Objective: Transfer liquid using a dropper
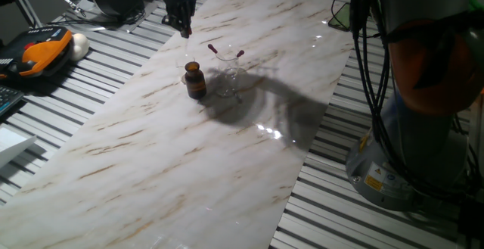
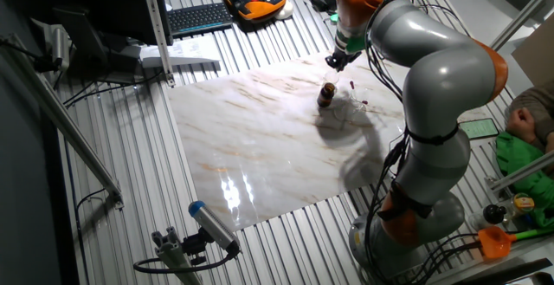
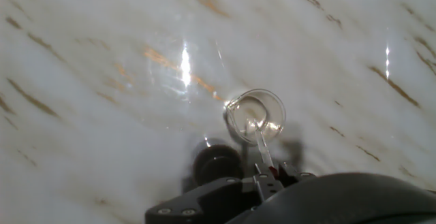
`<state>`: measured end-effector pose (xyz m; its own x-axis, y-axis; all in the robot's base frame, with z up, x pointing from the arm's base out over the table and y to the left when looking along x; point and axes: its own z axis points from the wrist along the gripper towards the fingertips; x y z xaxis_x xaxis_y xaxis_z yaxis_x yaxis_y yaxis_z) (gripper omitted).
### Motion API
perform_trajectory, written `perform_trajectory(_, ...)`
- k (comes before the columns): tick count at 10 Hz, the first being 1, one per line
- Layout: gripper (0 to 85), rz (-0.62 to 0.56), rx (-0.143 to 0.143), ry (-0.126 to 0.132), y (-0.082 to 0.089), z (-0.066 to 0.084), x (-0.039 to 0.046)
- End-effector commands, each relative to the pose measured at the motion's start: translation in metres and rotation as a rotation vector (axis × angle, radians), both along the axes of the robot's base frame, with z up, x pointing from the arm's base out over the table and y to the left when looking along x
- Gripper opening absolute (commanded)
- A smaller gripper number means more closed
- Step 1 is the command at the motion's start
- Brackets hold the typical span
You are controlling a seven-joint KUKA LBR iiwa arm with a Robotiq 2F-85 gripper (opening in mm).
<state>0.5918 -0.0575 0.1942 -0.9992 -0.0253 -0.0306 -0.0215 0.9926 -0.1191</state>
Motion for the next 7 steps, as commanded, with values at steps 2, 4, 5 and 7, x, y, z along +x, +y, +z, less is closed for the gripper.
perform_trajectory(2,0.0,0.012,-0.007,-0.004,-0.002,-0.012,0.0046)
perform_trajectory(4,0.0,0.016,-0.009,-0.005,-0.003,-0.024,0.0083)
perform_trajectory(5,0.0,0.02,-0.011,-0.006,-0.004,-0.03,0.0094)
perform_trajectory(7,0.0,0.026,-0.014,-0.019,-0.005,-0.041,0.0099)
